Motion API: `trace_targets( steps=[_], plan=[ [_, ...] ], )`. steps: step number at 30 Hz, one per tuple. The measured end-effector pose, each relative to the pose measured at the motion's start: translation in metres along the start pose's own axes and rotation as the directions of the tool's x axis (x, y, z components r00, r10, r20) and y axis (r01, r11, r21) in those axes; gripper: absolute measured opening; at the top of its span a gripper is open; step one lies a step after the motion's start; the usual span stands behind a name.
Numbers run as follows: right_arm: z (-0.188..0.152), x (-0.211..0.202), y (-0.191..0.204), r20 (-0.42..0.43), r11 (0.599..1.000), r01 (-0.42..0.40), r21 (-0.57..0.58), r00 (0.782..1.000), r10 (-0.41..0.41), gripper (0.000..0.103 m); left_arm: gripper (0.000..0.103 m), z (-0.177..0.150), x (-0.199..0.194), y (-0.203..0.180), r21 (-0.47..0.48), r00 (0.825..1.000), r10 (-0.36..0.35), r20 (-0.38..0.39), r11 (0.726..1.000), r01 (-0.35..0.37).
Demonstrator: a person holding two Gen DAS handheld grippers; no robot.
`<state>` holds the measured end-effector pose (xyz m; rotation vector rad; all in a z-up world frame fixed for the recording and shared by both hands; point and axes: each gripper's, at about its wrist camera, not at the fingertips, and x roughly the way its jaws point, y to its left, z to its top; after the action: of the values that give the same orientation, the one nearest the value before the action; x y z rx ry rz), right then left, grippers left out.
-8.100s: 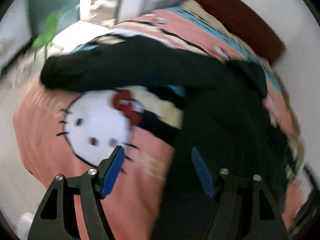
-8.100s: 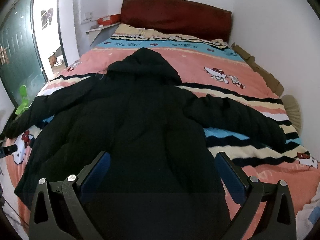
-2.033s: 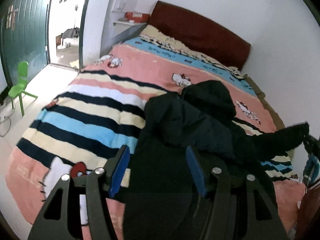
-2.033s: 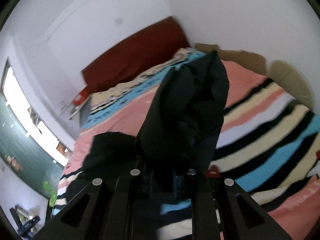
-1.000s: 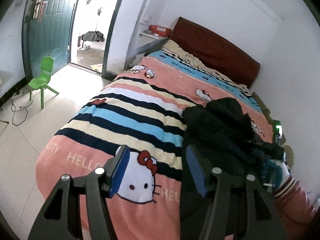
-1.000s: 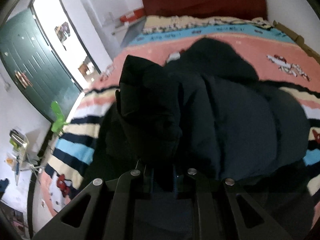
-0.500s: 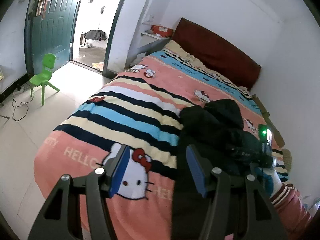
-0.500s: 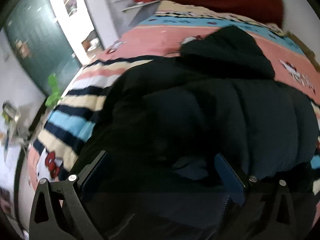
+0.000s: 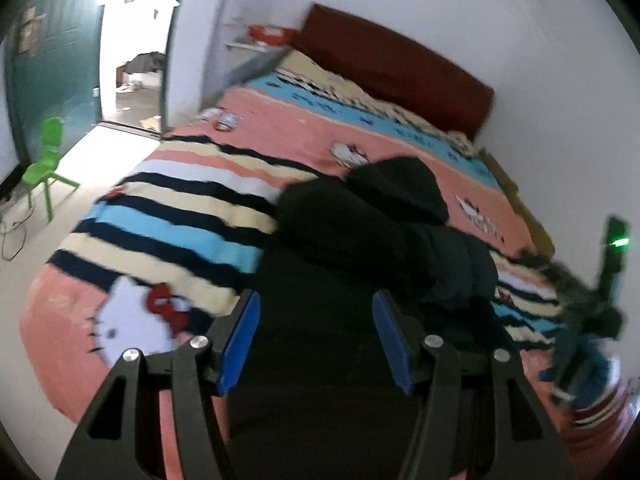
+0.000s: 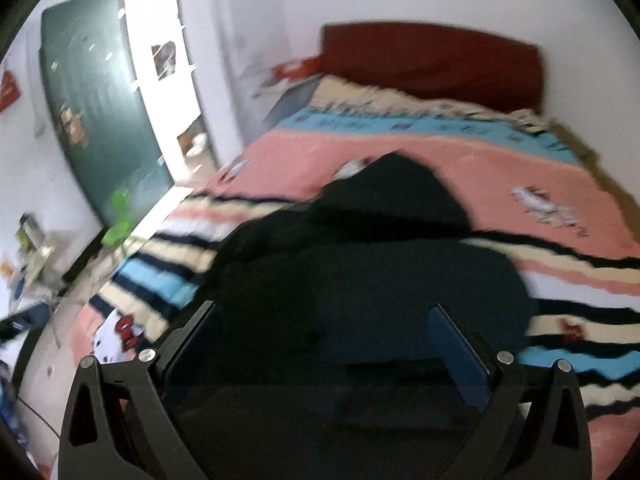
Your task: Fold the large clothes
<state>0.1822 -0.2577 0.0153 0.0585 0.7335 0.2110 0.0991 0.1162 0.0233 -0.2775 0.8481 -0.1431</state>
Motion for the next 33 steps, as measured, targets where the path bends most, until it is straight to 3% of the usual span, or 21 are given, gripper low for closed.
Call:
trace_targets(
  steps=[7, 14, 19, 23, 29, 33],
  plan=[
    [0.006, -0.026, -0.082, 0.054, 0.989, 0.150, 0.016, 0.987, -0.150, 0.101, 0.057, 0.014, 0.084, -0.086, 0.133, 0.997, -0.017, -0.074, 0.991, 0.027],
    [0.012, 0.051, -0.137, 0.006, 0.983, 0.131, 0.130, 0.991, -0.133, 0.101, 0.057, 0.039, 0.174, -0.153, 0.267, 0.997, -0.010, -0.080, 0.963, 0.031],
    [0.009, 0.123, -0.139, -0.051, 0.988, 0.117, 0.102, 0.992, -0.112, 0.094, 0.057, 0.047, 0.240, -0.161, 0.348, 0.997, 0.053, -0.061, 0.937, -0.028],
    [-0.015, 0.182, -0.144, -0.150, 0.990, 0.117, 0.082, 0.983, -0.104, 0.090, 0.059, 0.033, 0.279, -0.147, 0.396, 0.995, 0.073, -0.072, 0.917, -0.039],
    [-0.066, 0.214, -0.141, -0.258, 0.996, 0.050, 0.072, 0.966, -0.030, 0.092, 0.064, -0.007, 0.296, -0.127, 0.443, 0.994, 0.036, -0.099, 0.896, 0.011],
    [-0.082, 0.223, -0.145, -0.279, 0.996, 0.041, 0.076, 0.960, -0.018, 0.094, 0.064, -0.011, 0.307, -0.122, 0.424, 0.993, 0.027, -0.118, 0.905, 0.026]
  ],
)
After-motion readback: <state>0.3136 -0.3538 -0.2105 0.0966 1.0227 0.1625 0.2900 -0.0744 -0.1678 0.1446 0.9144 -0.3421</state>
